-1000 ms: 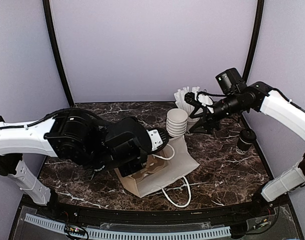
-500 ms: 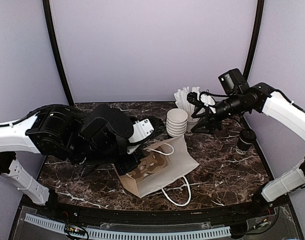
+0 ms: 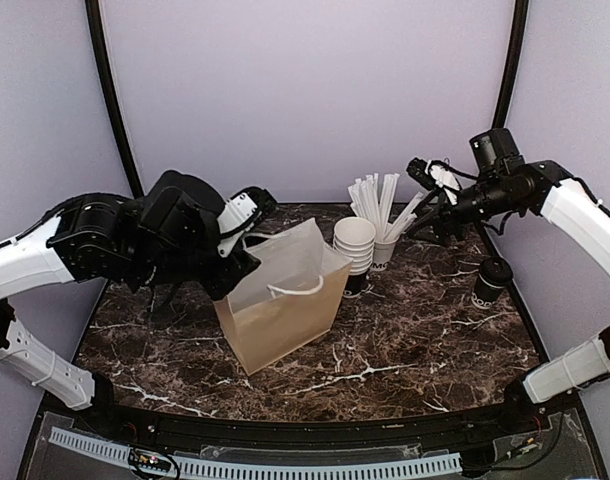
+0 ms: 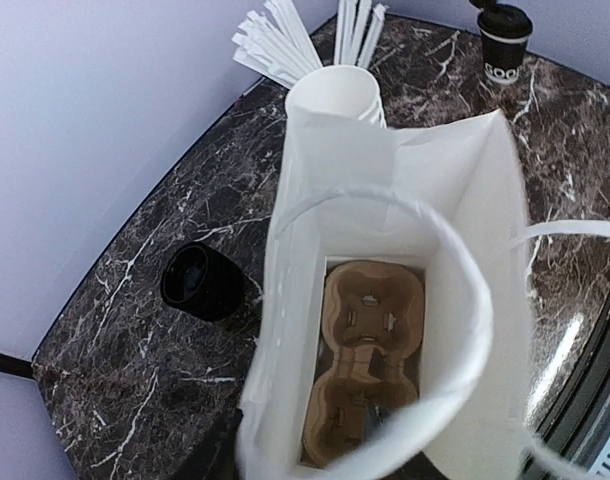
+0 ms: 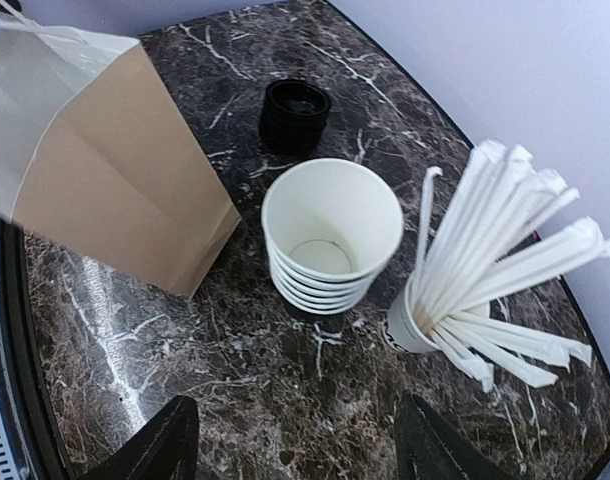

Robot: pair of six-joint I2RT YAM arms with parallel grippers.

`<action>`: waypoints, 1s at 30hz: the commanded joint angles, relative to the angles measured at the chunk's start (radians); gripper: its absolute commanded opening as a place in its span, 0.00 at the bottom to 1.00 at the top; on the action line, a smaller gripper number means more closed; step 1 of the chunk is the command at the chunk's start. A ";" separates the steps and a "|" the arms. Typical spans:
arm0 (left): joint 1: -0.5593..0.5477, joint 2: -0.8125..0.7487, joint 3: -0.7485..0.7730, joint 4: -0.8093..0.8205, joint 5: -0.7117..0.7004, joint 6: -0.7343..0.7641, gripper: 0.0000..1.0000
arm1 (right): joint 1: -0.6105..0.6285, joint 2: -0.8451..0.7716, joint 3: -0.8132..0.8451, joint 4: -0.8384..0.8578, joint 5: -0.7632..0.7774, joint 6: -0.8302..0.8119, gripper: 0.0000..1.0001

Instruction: Pack the takeout coffee

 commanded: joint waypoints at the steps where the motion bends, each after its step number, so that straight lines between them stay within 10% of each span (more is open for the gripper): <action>1: 0.032 -0.087 -0.027 0.088 0.022 0.041 0.49 | -0.089 -0.007 0.042 -0.007 0.045 0.067 0.69; 16: 0.048 -0.315 -0.126 0.267 -0.096 0.035 0.67 | -0.454 0.127 0.008 -0.196 0.444 0.125 0.75; 30: 0.048 -0.344 -0.157 0.275 -0.156 -0.024 0.75 | -0.511 0.180 -0.043 -0.273 0.548 0.247 0.95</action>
